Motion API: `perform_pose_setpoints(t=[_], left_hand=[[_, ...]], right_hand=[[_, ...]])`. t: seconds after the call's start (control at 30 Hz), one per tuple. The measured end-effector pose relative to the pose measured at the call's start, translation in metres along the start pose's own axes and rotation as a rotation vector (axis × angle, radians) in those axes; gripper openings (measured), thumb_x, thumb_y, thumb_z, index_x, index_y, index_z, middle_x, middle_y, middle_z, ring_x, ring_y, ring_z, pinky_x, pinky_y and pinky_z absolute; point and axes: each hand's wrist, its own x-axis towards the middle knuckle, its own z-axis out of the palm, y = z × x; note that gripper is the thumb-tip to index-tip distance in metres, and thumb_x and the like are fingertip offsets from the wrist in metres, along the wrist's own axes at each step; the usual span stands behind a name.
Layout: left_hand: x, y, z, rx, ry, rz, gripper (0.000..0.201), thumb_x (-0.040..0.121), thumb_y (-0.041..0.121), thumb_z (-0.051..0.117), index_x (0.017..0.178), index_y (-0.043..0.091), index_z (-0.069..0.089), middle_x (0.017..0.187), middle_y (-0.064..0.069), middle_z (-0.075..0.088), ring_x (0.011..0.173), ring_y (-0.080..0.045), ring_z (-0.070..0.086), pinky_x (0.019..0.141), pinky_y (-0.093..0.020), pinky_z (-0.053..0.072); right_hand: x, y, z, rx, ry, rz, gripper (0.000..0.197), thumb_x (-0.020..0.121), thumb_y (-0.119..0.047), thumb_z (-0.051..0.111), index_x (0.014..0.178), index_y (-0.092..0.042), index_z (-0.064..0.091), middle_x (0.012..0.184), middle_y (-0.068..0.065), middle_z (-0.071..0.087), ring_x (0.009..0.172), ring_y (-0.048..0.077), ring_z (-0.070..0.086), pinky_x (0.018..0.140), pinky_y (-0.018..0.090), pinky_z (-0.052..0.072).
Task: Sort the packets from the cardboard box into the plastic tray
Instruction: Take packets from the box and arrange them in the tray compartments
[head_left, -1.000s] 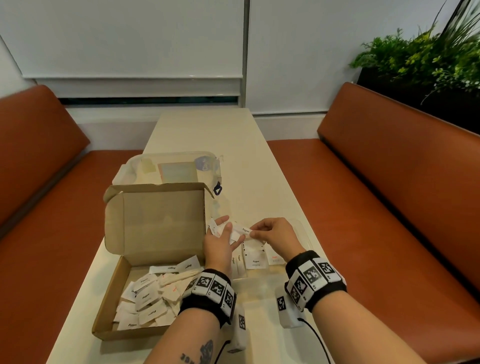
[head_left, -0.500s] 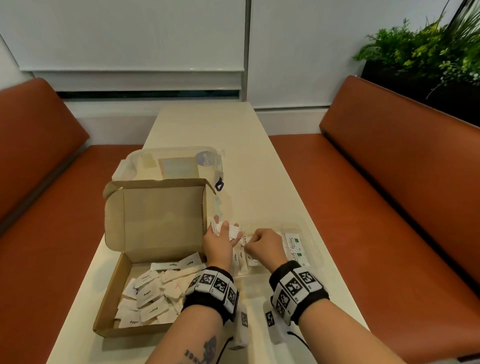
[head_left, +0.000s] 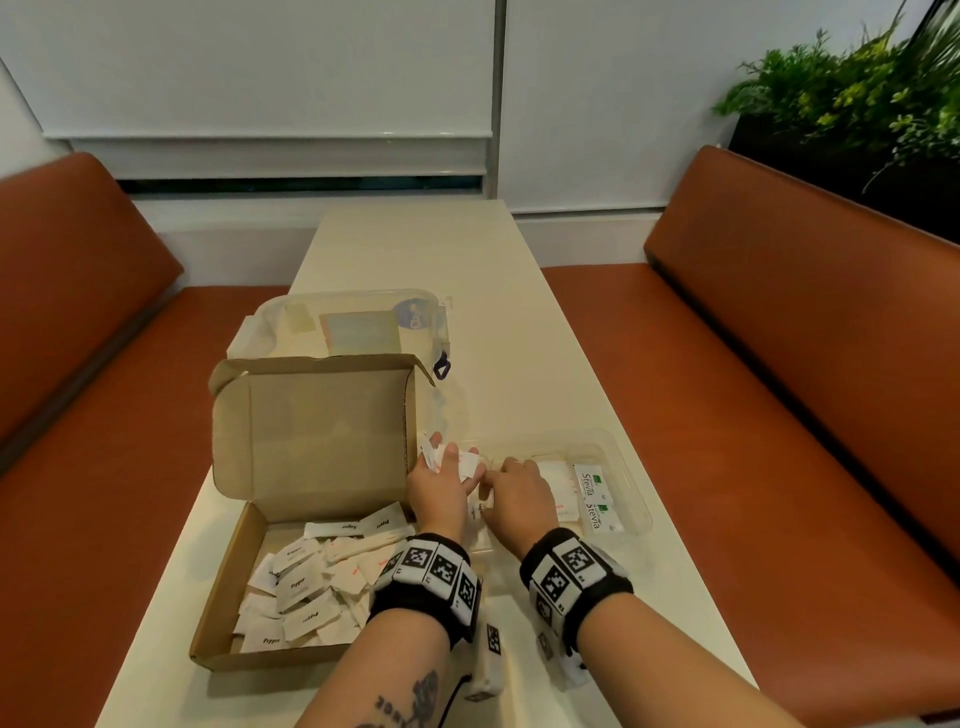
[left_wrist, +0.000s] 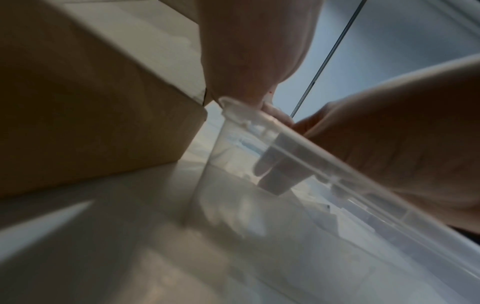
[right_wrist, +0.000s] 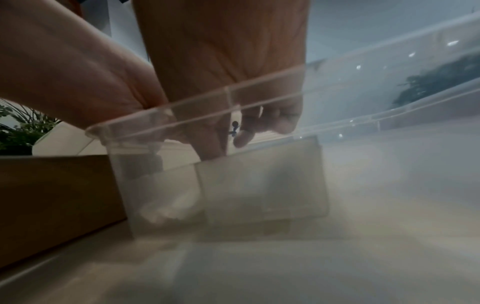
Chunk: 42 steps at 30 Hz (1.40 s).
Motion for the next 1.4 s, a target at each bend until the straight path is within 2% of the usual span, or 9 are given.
perform_pose_setpoints(t=[0.13,0.43,0.53,0.63,0.8,0.97,1.07,1.2,1.4], left_hand=[[-0.001,0.001,0.001,0.006,0.006,0.001,0.032,0.096,0.006,0.051,0.128,0.009,0.053,0.109,-0.013,0.060,0.082,-0.020,0.066,0.052,-0.021,0.057],[-0.006,0.005,0.002,-0.002,-0.002,0.025,0.026,0.094,0.006,0.055,0.118,0.016,0.061,0.107,-0.011,0.062,0.092,-0.024,0.064,0.055,-0.021,0.056],[-0.007,0.006,0.002,-0.006,-0.056,-0.007,0.023,0.091,0.004,0.060,0.110,0.015,0.066,0.094,-0.007,0.067,0.085,-0.019,0.066,0.056,-0.023,0.057],[-0.013,0.008,0.004,0.013,-0.141,-0.046,0.020,0.091,0.005,0.059,0.109,0.011,0.066,0.084,-0.004,0.068,0.082,-0.015,0.067,0.058,-0.026,0.058],[-0.026,0.009,0.014,0.027,-0.251,-0.167,0.021,0.096,0.013,0.053,0.111,0.006,0.065,0.102,-0.018,0.065,0.092,-0.026,0.066,0.059,-0.028,0.059],[-0.034,0.010,0.018,-0.005,-0.313,-0.288,0.028,0.098,0.011,0.046,0.119,-0.001,0.060,0.110,-0.026,0.063,0.097,-0.032,0.063,0.063,-0.031,0.060],[-0.037,0.005,0.017,0.048,-0.299,-0.244,0.028,0.094,-0.001,0.049,0.120,0.001,0.060,0.110,-0.022,0.064,0.098,-0.030,0.064,0.063,-0.028,0.060],[-0.038,0.003,0.015,0.097,-0.283,-0.159,0.027,0.087,-0.002,0.061,0.114,0.002,0.063,0.104,-0.017,0.068,0.089,-0.025,0.068,0.059,-0.025,0.058],[-0.035,-0.001,0.014,0.209,-0.303,-0.148,0.024,0.082,0.002,0.069,0.106,0.004,0.068,0.104,-0.019,0.070,0.091,-0.027,0.069,0.065,-0.033,0.060]], right_hand=[[0.000,0.003,0.000,-0.118,-0.042,-0.090,0.034,0.088,-0.025,0.054,0.119,-0.038,0.062,0.126,0.002,0.046,0.117,0.027,0.036,0.091,0.037,0.036],[0.000,0.004,-0.003,-0.100,-0.026,-0.025,0.035,0.085,-0.033,0.059,0.120,-0.035,0.063,0.135,0.002,0.041,0.122,0.026,0.032,0.096,0.038,0.033],[0.000,0.008,-0.010,0.128,0.114,0.010,0.030,0.091,-0.022,0.051,0.118,-0.024,0.063,0.127,0.002,0.052,0.116,0.023,0.040,0.093,0.034,0.035],[-0.002,0.015,-0.022,0.585,0.260,0.141,0.018,0.095,-0.021,0.050,0.102,-0.012,0.064,0.100,0.002,0.065,0.094,0.018,0.057,0.079,0.026,0.043],[-0.009,0.035,-0.032,1.030,0.169,0.218,0.019,0.079,-0.024,0.074,0.084,-0.008,0.065,0.072,-0.003,0.062,0.061,0.004,0.054,0.056,0.015,0.046],[-0.013,0.052,-0.026,1.096,0.122,0.246,0.016,0.075,-0.016,0.077,0.082,-0.008,0.065,0.064,-0.010,0.056,0.055,0.001,0.051,0.047,0.010,0.040],[-0.014,0.055,-0.022,1.071,0.136,0.243,0.014,0.077,-0.018,0.075,0.082,-0.009,0.066,0.068,-0.007,0.058,0.059,0.002,0.051,0.052,0.009,0.041],[-0.015,0.054,-0.017,1.076,0.189,0.214,0.016,0.080,-0.025,0.074,0.074,-0.013,0.065,0.068,-0.005,0.060,0.063,0.006,0.053,0.061,0.018,0.044],[-0.010,0.062,-0.014,1.168,0.208,0.253,0.003,0.081,-0.018,0.072,0.081,-0.016,0.069,0.070,-0.005,0.065,0.062,0.004,0.056,0.055,0.016,0.044]])
